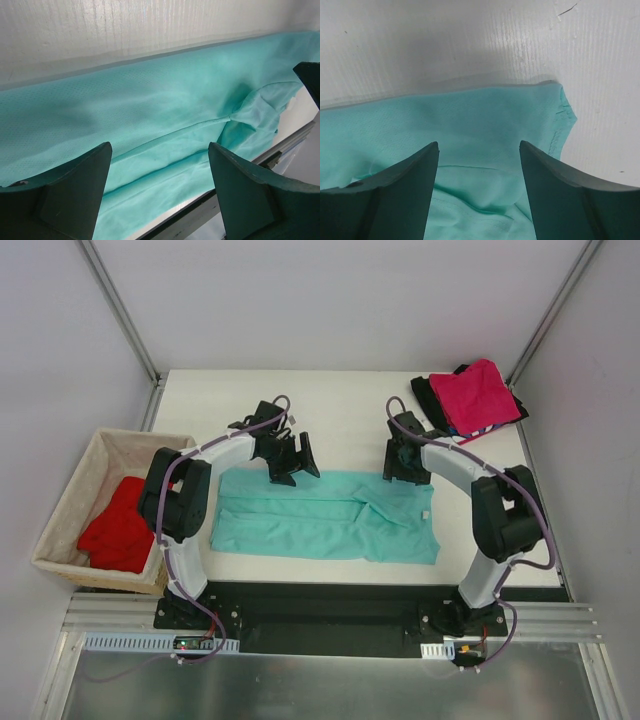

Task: Fold and stack the t-shirts

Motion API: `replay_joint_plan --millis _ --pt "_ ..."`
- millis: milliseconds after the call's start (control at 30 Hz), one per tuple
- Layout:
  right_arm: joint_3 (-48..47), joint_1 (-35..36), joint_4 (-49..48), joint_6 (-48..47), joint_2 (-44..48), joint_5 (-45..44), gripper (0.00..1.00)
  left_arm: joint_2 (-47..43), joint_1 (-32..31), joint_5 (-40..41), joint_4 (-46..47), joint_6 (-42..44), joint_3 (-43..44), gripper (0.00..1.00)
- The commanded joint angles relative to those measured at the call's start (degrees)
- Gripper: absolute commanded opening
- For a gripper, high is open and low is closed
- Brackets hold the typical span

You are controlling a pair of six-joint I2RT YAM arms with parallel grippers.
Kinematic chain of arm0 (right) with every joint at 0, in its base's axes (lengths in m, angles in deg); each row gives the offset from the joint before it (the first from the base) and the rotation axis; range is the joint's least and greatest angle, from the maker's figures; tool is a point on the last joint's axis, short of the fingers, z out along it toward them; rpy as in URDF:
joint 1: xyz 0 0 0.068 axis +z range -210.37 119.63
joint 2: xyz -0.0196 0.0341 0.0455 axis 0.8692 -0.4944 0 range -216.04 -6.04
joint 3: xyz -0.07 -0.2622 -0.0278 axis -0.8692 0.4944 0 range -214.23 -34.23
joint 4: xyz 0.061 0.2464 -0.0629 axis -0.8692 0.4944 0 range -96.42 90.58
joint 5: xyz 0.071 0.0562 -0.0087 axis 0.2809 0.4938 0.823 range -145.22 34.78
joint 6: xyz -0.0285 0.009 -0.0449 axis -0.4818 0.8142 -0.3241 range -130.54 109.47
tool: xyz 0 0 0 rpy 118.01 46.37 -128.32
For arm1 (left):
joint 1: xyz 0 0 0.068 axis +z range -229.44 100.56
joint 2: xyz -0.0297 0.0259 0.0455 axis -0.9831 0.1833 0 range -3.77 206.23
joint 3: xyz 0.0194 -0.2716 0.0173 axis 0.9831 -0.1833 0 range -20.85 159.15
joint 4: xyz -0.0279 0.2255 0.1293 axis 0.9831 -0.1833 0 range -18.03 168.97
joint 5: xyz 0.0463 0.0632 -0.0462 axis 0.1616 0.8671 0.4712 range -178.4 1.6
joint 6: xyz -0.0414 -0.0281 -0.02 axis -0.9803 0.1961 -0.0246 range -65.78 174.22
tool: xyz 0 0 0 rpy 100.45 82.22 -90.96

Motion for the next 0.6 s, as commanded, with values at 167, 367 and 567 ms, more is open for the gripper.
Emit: replay_joint_plan --millis 167,367,567 --pt "-0.86 -1.25 -1.20 1.34 -3.80 3.20 0.68 1.24 0.75 2.94 -2.63 0.98 3.56 0.78" --pt "-1.29 -3.36 -1.46 1.87 -5.20 5.05 0.68 3.08 1.63 4.43 -2.90 0.19 5.66 0.78" --pt "-2.53 -5.91 -1.20 2.05 -7.05 6.98 0.68 6.33 3.30 5.23 -3.69 0.19 8.39 0.78"
